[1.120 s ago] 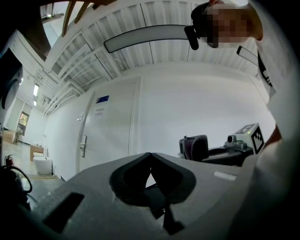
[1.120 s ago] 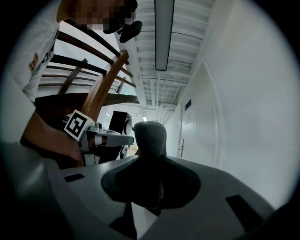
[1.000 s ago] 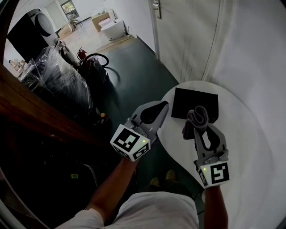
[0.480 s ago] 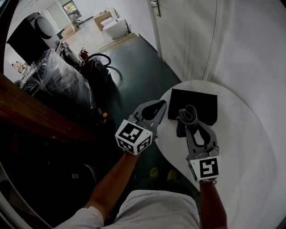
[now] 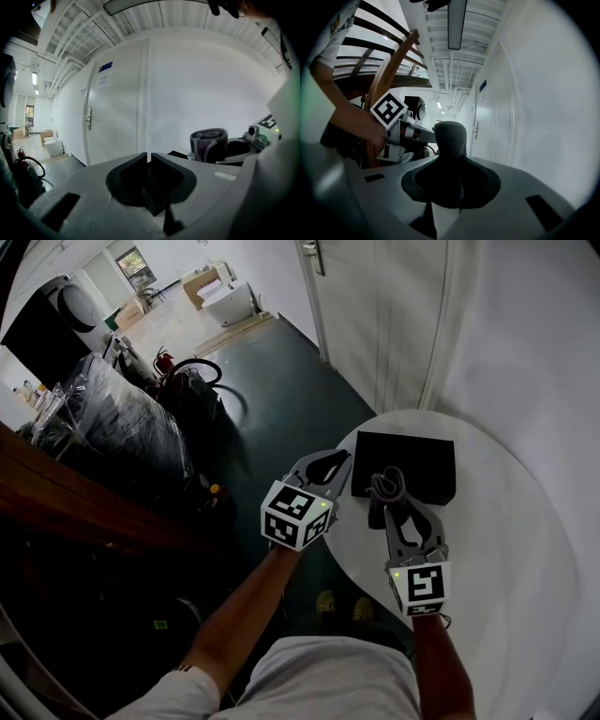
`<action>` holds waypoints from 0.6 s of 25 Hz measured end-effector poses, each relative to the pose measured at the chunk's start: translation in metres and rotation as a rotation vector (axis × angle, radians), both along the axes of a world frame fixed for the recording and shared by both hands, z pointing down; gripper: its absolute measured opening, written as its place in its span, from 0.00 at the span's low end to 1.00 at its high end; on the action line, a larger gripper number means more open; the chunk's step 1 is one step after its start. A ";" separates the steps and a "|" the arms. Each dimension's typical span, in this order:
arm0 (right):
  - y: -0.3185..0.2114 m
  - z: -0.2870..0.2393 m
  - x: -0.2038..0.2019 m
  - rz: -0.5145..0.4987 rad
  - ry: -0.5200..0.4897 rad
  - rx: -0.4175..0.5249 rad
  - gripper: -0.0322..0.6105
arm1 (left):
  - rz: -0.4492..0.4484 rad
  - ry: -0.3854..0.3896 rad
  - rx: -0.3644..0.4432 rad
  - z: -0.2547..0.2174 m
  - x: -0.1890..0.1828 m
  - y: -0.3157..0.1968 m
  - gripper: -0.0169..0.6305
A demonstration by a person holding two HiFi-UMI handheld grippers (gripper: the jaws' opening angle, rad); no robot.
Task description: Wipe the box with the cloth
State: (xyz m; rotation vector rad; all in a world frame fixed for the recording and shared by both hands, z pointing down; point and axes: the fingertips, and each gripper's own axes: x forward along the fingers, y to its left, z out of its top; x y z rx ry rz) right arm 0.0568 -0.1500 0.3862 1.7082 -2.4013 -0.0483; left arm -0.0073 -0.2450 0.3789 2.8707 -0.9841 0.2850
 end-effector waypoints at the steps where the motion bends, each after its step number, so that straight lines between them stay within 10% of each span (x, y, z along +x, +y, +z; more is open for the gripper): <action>1: -0.001 0.004 -0.001 0.003 0.004 -0.008 0.20 | -0.002 -0.011 -0.011 0.004 0.001 -0.003 0.06; 15: -0.022 0.068 -0.014 0.031 0.157 -0.116 0.20 | -0.007 -0.158 -0.265 0.071 0.020 -0.040 0.25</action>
